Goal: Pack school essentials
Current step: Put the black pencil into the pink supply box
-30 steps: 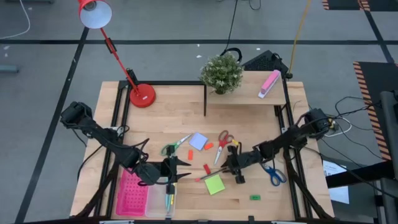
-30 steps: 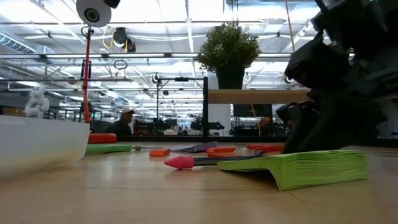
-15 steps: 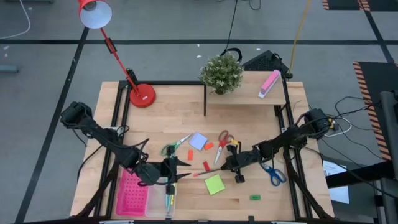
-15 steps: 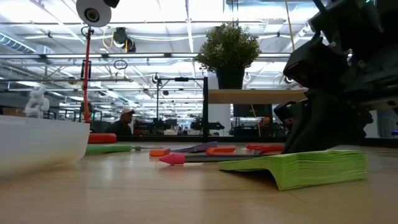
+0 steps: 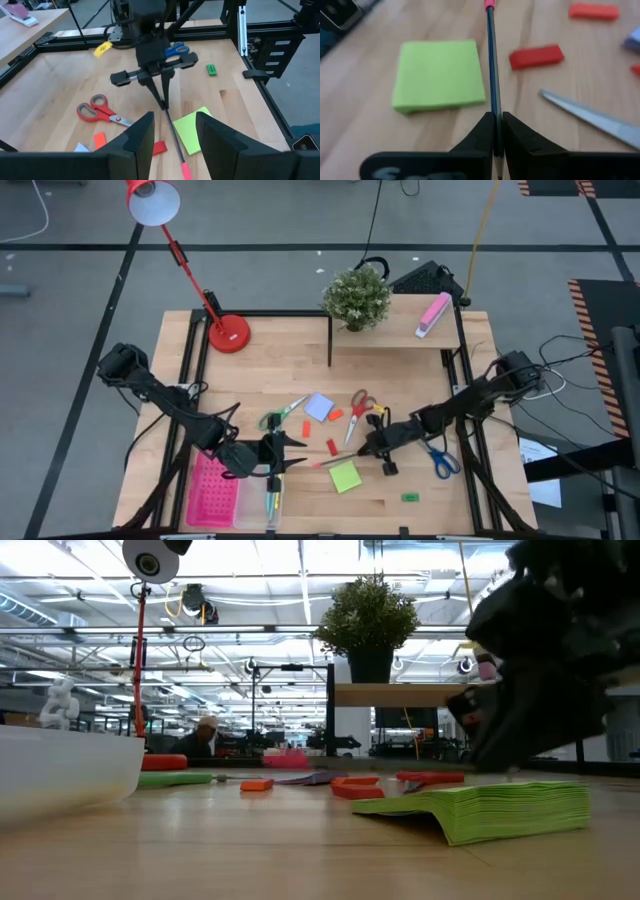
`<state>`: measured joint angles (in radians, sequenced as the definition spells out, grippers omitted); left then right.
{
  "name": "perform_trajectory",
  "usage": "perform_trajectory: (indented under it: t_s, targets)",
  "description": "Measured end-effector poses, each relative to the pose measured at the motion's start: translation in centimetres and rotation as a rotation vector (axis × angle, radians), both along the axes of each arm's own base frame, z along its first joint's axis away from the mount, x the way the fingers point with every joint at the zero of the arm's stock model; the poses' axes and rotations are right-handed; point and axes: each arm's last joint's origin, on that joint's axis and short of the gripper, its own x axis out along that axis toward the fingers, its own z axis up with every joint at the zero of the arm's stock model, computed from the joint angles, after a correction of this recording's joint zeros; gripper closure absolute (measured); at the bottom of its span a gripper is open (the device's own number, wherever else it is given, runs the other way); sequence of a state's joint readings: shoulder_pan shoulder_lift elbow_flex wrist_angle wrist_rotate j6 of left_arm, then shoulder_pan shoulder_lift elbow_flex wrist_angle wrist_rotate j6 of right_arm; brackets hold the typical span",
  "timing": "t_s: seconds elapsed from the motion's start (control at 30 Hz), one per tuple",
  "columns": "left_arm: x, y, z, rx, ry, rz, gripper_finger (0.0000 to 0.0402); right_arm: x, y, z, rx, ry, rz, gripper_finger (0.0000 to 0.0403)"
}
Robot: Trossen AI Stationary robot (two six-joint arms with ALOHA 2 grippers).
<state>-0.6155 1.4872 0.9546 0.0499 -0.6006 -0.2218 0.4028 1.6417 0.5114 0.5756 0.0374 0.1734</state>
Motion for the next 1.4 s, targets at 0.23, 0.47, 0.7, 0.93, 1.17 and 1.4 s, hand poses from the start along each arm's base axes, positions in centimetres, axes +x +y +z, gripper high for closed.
perform_trajectory:
  t_s: [0.23, 0.47, 0.7, 0.93, 1.17, 1.4]
  targets:
    - [0.2, -0.1, -0.4, 0.012, 0.011, 0.003, 0.0252, -0.4, 0.9, 2.1, 0.031, -0.088, 0.032, 0.0385]
    - [1.2, -0.9, -2.4, 0.052, 0.028, -0.006, 0.0252, -1.0, 1.7, 4.3, 0.063, -0.187, 0.079, 0.0385]
    - [1.6, -1.6, -3.4, 0.111, 0.026, -0.028, 0.0252, -1.4, 2.6, 5.7, 0.095, -0.279, 0.122, 0.0385]
    - [2.2, -2.2, -3.3, 0.106, -0.049, -0.065, 0.0252, -1.2, 3.0, 6.7, 0.125, -0.392, 0.127, 0.0385]
    - [3.5, -2.7, -2.9, 0.114, -0.224, -0.047, 0.0252, -0.9, 2.7, 7.7, 0.109, -0.498, 0.01, 0.0385]
    - [4.1, -2.3, -1.9, 0.06, -0.33, -0.01, 0.0252, -0.9, 2.7, 7.9, 0.097, -0.528, -0.01, 0.0385]
